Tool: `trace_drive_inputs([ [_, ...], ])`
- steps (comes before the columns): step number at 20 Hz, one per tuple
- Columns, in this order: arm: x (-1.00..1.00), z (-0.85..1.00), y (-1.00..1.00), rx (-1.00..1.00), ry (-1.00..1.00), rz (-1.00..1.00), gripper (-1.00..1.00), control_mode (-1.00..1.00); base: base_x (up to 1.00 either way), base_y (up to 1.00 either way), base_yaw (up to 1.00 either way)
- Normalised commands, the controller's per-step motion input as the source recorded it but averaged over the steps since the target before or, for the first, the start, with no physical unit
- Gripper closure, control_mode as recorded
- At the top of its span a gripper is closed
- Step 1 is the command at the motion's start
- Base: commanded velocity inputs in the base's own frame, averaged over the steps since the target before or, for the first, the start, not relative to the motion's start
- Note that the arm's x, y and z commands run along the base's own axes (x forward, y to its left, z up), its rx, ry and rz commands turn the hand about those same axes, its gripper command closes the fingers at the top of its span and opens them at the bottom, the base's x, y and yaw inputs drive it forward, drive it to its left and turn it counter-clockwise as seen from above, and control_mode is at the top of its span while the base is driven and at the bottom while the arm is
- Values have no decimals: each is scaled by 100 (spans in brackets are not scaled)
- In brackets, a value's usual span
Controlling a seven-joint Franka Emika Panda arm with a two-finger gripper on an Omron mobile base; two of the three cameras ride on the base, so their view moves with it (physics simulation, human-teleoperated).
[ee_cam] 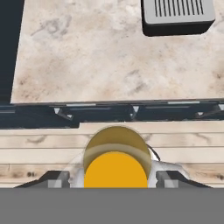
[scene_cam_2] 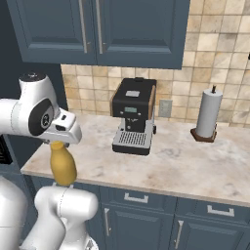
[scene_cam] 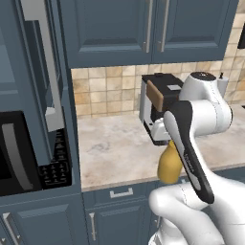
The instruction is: There is a tray on the dining counter. Grab the cup, mug, and pitcher and place them on the tray. The pitcher may be placed next to the tray if it cannot fit the tray.
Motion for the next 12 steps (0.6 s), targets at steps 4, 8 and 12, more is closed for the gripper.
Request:
trace_drive_inputs([
  [4,-17,21,-12,0,0,0,100,-100,0,0,0],
  [8,-25,16,-11,0,0,0,100,-100,0,0,0],
  [12,-27,7,-4,0,0,0,100,-100,0,0,0],
])
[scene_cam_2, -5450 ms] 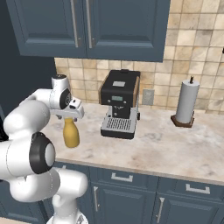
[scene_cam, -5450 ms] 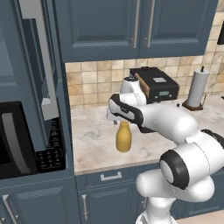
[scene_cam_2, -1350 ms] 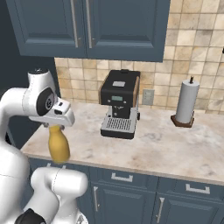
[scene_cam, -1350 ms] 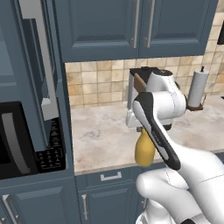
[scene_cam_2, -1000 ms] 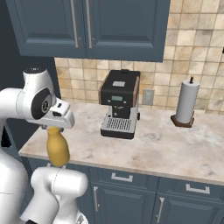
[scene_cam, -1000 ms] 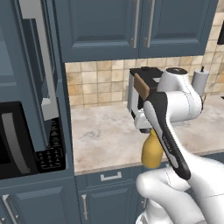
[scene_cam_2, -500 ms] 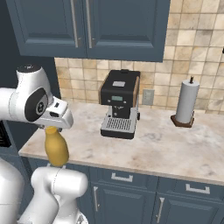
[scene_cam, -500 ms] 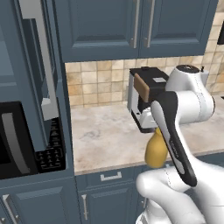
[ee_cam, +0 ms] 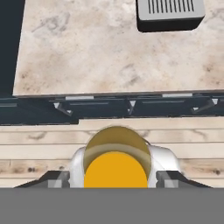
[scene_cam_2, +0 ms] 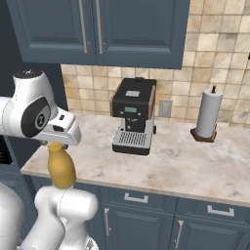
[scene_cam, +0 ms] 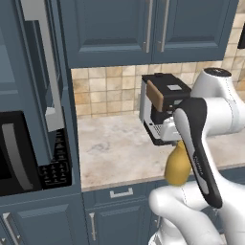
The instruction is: There is a tray on the dining counter. Grab the cup, mug, and pitcher and place them on the tray. The pitcher may be placed next to the tray if it cannot fit the tray.
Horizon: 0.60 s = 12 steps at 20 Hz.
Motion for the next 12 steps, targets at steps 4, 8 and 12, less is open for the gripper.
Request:
trace_drive_inputs([
  [4,-27,0,0,0,0,0,100,-100,0,0,0],
  [8,-6,0,0,0,0,0,100,100,-22,0,0],
  [12,0,0,0,0,0,0,100,100,-70,-8,4],
])
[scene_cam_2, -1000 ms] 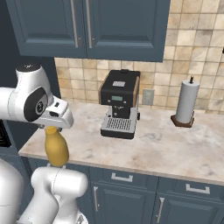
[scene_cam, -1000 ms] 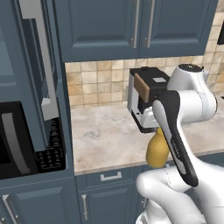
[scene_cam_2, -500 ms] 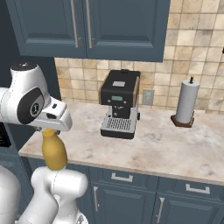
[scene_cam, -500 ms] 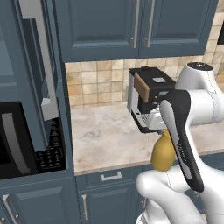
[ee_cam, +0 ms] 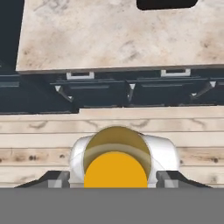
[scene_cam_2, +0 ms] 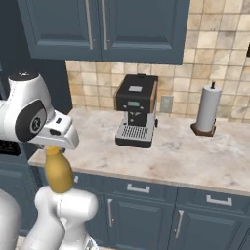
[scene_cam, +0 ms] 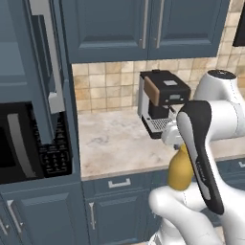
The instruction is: There is a tray on the dining counter. Grab the cup, mug, and pitcher and place them on the tray. The pitcher may be placed next to the tray if it cannot fit the tray.
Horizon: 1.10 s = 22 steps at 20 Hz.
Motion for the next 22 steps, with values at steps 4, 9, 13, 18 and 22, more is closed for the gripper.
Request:
trace_drive_inputs([
  [4,0,0,0,0,0,0,100,100,-97,-1,19],
  [9,0,0,0,0,0,0,100,100,-81,2,43],
  [13,0,0,0,0,0,0,100,100,-44,14,60],
  [18,0,0,0,0,0,0,100,100,-57,35,66],
  [22,0,0,0,0,0,0,100,100,-38,36,77],
])
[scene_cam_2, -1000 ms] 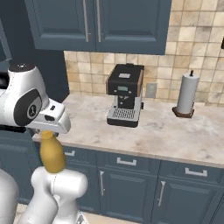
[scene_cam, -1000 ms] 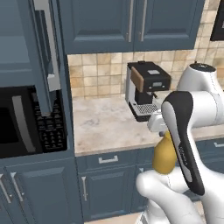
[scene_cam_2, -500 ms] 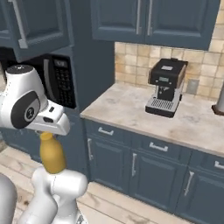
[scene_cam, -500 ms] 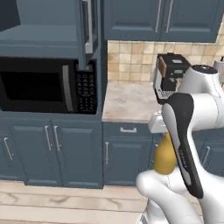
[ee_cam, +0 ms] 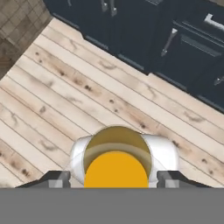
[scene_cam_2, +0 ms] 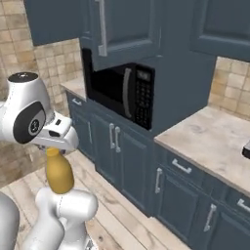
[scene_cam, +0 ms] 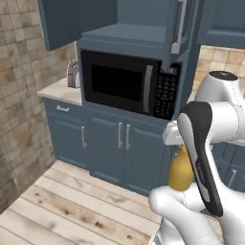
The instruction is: There is a tray on the dining counter. Grab the cup, mug, and pitcher and place them on the tray. The pitcher may be placed next to the tray if it cannot fit the tray.
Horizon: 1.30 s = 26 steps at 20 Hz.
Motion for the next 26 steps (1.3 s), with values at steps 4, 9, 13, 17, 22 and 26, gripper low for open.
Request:
trace_drive_inputs([
  [4,0,0,0,0,0,0,100,100,-6,32,88],
  [9,0,0,0,0,0,0,100,100,0,18,92],
  [13,0,0,0,0,0,0,100,100,0,2,94],
  [17,0,0,0,0,0,0,100,100,0,0,97],
  [22,0,0,0,0,0,0,100,100,1,0,96],
  [26,0,0,0,0,0,0,100,100,60,-7,80],
])
